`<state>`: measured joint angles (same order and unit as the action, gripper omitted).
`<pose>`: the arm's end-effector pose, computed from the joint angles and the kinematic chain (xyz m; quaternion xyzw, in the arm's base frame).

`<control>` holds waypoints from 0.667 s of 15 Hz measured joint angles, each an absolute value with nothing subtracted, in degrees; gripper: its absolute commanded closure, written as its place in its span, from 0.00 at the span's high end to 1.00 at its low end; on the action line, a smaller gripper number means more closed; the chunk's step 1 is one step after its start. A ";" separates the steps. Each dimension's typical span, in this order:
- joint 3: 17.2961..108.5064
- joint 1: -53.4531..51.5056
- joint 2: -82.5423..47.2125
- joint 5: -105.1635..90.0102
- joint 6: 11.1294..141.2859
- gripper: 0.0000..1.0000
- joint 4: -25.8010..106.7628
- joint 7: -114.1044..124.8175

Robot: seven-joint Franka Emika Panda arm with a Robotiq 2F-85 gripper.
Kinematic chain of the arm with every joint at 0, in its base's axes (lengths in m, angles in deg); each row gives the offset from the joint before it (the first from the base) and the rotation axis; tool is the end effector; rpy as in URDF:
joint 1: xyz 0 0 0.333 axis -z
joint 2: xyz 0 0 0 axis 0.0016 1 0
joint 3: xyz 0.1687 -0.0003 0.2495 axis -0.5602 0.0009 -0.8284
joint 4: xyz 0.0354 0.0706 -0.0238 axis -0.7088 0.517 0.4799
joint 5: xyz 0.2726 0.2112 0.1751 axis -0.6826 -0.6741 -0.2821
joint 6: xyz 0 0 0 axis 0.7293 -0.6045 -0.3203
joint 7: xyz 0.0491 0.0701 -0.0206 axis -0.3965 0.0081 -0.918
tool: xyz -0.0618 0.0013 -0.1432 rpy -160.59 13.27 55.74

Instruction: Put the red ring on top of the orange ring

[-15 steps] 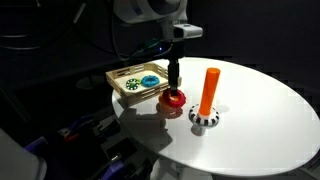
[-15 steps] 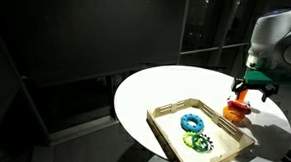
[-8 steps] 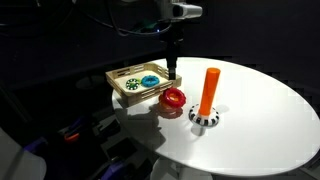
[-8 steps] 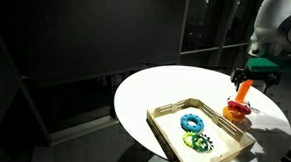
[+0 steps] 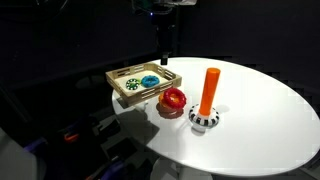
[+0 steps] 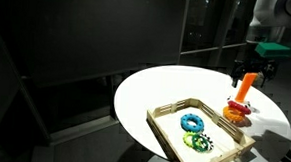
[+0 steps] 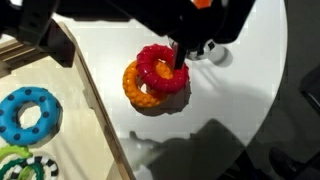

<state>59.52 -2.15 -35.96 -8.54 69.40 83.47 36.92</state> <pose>0.4748 0.0098 0.2719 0.9565 -0.2869 -0.0438 0.0285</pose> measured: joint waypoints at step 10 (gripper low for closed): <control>57.92 -2.15 -42.25 -11.31 58.11 1.00 80.53 25.33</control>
